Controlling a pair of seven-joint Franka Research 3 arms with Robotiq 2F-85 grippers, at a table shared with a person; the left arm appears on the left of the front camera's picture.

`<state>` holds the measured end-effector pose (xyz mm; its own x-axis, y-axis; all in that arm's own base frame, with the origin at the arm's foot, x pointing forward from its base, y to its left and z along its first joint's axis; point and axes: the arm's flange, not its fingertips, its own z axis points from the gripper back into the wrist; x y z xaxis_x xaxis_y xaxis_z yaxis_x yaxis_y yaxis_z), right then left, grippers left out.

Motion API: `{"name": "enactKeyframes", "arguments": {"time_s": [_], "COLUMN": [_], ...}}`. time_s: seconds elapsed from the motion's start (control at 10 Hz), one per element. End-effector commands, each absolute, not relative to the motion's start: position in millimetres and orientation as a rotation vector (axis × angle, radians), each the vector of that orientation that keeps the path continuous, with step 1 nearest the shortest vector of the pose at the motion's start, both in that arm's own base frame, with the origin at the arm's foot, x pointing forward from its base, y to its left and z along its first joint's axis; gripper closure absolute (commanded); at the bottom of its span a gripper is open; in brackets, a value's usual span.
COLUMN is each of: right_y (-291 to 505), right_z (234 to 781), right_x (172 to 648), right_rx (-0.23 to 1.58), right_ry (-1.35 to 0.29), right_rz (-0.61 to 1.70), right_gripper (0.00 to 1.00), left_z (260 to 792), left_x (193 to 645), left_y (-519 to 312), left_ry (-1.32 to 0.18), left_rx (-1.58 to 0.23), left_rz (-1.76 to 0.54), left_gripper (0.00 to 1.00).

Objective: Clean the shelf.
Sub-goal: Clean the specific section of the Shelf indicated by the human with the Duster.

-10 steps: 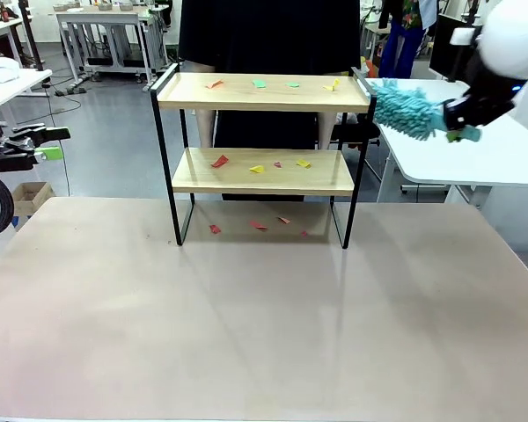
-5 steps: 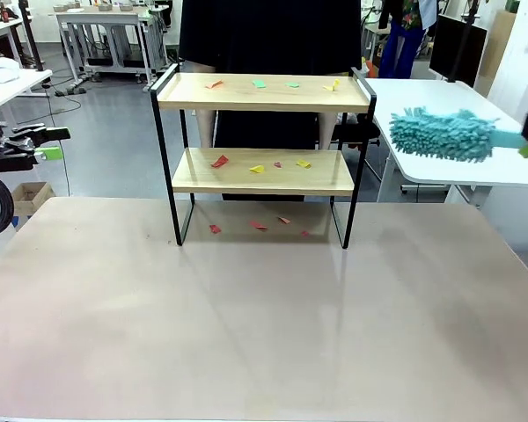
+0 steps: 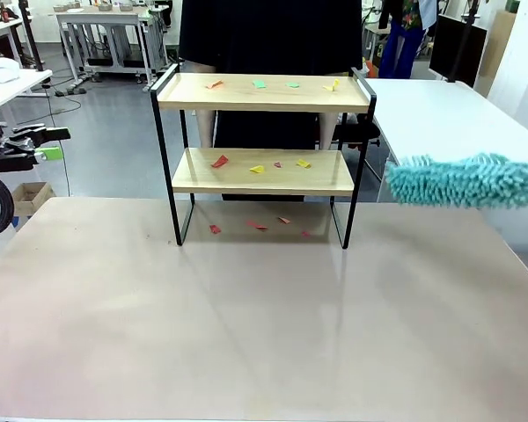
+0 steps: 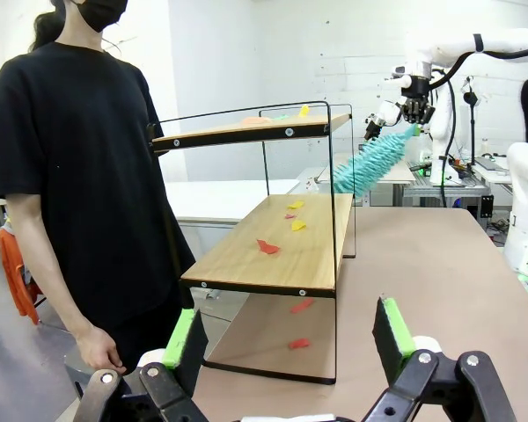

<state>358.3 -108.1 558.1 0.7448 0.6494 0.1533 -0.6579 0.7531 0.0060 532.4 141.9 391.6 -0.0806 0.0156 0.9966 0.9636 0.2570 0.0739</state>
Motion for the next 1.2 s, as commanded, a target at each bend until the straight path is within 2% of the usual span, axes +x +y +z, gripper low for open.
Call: {"name": "enactKeyframes", "arguments": {"time_s": [0.0,0.3,0.5,1.1], "right_y": [-109,-87,-73,-61], "right_z": [544,513,506,501], "right_x": [344,333,332,334], "right_rx": [0.064,0.098,0.11,0.125], "right_ry": [-0.089,0.01,0.062,0.061], "right_rz": [0.911,1.179,1.274,1.274], "right_gripper": [0.87,0.87,0.87,0.87], "left_z": [394,394,394,394], "left_x": [531,531,531,531], "left_y": [142,142,142,142], "left_ry": [-1.402,-1.402,-1.402,-1.402], "left_rx": [-0.99,-0.99,-0.99,-0.99], "left_rz": [-1.07,-1.07,-1.07,-1.07], "left_gripper": [0.0,0.0,0.0,0.0]}}
